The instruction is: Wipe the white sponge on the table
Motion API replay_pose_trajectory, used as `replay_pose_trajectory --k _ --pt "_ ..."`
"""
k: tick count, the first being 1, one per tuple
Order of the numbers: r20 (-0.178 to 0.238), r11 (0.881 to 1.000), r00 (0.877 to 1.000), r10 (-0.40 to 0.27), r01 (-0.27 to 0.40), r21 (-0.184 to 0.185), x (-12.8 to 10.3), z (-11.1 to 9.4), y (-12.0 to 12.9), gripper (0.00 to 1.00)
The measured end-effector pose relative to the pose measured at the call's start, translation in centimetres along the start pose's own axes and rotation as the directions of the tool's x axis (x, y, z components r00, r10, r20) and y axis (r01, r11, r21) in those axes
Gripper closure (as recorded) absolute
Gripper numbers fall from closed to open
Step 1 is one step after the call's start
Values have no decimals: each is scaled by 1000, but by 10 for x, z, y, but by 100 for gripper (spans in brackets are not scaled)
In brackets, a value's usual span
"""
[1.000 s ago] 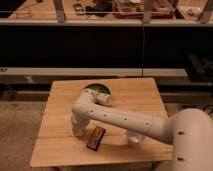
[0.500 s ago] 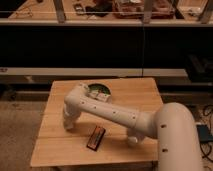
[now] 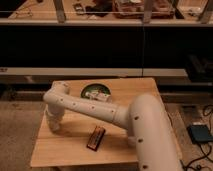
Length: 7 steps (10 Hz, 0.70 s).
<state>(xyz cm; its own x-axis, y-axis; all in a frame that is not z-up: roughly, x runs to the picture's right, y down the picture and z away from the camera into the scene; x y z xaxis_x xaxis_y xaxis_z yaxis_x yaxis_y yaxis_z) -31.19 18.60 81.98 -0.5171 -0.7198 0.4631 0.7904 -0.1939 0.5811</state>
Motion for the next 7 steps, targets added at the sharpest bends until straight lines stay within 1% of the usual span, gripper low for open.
replay_pose_trajectory --k 2,3,4,5,6,7 --pt "21 997 997 -80 80 6 -2 2 -27 100" --pt "32 994 993 -110 110 9 -10 3 -36 100" --pt "40 992 991 -126 126 12 -19 3 -39 100" --pt "49 990 989 -139 138 15 -28 3 -41 100" --pt "66 989 987 -148 147 22 -51 4 -41 100" --pt "74 989 986 -150 149 21 -64 3 -39 100"
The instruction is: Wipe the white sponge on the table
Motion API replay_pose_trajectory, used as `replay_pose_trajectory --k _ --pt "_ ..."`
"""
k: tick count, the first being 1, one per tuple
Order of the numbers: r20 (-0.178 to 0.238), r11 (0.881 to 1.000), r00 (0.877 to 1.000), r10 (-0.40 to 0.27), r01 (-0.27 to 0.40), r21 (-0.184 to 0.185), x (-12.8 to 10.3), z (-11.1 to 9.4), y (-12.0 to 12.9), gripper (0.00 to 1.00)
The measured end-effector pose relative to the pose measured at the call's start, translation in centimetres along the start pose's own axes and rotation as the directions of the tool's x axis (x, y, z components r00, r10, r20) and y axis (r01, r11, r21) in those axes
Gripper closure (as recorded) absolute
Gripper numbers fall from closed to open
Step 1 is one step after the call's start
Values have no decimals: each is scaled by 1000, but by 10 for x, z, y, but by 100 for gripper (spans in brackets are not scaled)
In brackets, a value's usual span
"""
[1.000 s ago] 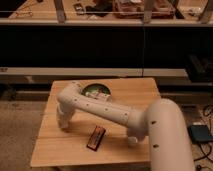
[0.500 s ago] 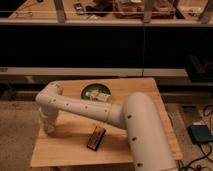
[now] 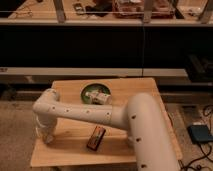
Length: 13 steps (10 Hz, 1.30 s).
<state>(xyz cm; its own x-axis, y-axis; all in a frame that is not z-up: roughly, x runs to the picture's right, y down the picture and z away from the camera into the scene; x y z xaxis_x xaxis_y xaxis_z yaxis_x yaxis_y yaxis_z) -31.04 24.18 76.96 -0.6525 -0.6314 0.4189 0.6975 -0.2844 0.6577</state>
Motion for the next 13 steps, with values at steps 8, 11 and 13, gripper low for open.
replay_pose_trajectory --k 8,11,13 --pt "42 974 976 215 -211 -79 -88 3 68 100" --pt "-45 919 927 372 -374 -125 -93 -23 130 100" --pt "-99 891 900 425 -435 -130 -84 -39 157 100"
